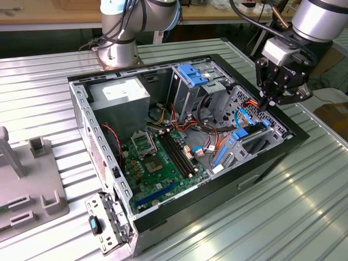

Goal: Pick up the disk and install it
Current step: 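Insert the first disk wire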

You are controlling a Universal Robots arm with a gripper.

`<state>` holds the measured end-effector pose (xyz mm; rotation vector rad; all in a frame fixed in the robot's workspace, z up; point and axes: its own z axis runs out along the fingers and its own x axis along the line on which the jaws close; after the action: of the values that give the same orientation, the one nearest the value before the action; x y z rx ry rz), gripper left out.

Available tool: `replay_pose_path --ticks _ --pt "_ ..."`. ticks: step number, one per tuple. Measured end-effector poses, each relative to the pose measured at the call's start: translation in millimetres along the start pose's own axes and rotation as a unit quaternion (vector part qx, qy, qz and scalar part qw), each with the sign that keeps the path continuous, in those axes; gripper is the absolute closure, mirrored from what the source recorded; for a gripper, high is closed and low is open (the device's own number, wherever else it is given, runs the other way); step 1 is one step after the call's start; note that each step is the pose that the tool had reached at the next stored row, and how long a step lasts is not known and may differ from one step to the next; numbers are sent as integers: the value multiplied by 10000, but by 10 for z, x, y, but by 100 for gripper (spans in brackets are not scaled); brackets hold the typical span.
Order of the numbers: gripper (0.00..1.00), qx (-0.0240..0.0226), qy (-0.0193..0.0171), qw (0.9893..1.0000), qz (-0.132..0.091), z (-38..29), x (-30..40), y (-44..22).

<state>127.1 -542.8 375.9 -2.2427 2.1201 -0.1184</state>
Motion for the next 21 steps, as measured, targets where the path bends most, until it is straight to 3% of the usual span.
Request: replay_pose_path --ticks 16,21 --pt "84 0 -1 10000 0 34 -1 10" --pt "84 -1 5 10000 76 90 -1 15"
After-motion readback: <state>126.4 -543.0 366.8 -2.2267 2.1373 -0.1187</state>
